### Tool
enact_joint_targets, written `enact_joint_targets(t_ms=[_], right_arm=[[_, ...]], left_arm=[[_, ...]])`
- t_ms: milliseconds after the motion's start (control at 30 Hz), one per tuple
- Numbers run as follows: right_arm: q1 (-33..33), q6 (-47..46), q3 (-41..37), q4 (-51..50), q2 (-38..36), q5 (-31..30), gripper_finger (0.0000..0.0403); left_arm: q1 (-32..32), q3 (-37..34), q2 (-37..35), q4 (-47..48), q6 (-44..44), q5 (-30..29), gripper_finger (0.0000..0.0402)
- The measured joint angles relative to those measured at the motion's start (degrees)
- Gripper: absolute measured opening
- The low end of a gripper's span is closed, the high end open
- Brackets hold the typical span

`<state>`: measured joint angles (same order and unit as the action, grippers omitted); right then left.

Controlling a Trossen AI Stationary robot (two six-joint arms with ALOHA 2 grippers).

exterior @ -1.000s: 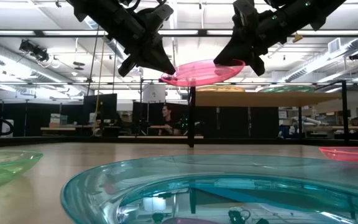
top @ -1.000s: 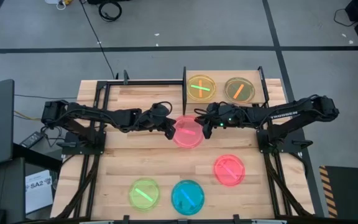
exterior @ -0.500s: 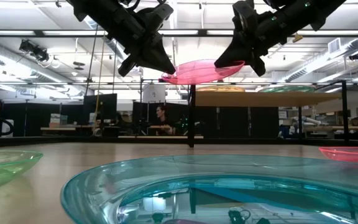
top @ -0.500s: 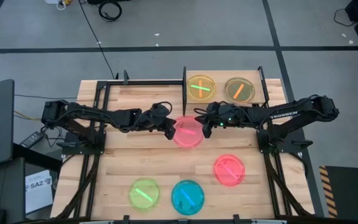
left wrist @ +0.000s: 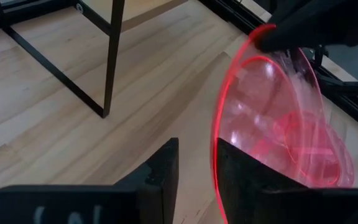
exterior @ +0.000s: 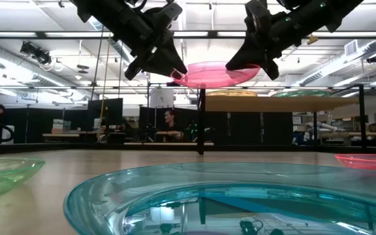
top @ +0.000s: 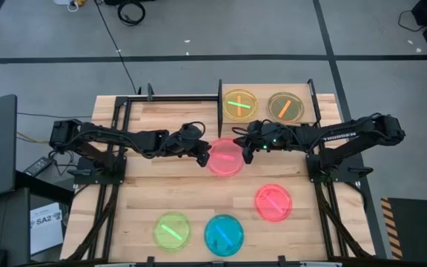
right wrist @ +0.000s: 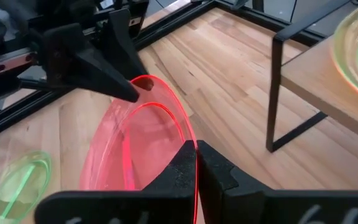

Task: Place and stack plates onto a shelf
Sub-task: Stack the left pink plate on top of the orange plate on the shelf

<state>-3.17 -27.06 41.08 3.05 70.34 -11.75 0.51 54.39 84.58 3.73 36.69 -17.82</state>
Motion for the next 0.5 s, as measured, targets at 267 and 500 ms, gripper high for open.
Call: enact_joint_targets(t_ms=[267, 500], right_arm=[[-3.0, -0.2, 0.0, -4.3, -6.3, 0.7, 0.0008], [-6.4, 1.2, 0.0, -8.2, -14.0, 0.9, 0.0008]], left_arm=[[-1.1, 0.0, 0.0, 0.0, 0.0, 0.0, 0.0105], [-1.1, 0.0, 0.0, 0.1, 0.0, 0.0, 0.0105]])
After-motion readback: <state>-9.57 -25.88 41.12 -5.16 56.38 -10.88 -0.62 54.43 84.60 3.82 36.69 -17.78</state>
